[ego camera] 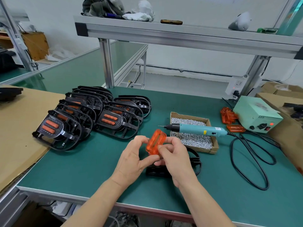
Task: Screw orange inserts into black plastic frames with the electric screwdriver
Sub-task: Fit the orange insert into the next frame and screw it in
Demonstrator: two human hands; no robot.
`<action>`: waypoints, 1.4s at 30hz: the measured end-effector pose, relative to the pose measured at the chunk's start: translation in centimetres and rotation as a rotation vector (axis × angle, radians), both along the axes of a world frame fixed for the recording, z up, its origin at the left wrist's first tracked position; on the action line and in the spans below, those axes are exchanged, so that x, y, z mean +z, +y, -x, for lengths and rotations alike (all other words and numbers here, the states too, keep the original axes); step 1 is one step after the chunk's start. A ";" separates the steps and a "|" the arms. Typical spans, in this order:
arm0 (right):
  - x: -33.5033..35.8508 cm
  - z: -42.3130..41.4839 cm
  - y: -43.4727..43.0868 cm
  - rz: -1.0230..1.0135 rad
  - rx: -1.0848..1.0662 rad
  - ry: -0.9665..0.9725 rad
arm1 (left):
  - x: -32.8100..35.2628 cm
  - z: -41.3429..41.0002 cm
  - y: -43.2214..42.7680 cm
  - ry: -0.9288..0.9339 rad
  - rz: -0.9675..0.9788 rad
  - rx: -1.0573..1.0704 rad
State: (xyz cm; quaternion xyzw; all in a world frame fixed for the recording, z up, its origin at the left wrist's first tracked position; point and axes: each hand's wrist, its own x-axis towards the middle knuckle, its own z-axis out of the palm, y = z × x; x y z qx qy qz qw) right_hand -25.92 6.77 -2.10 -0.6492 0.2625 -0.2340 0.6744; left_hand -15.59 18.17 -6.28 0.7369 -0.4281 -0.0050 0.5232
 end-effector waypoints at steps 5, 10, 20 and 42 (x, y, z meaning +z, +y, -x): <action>0.9 0.3 -2.2 0.360 0.006 0.057 | 0.1 0.2 0.1 0.029 -0.018 0.000; 1.0 0.5 -3.5 0.329 0.032 0.066 | 0.2 0.3 0.3 -0.004 -0.070 -0.077; 0.5 1.1 -3.7 0.382 0.082 0.044 | 1.2 0.6 0.3 -0.117 -0.084 -0.067; 0.5 3.8 -5.4 0.373 0.098 0.088 | 1.3 0.6 0.3 -0.052 -0.136 -0.085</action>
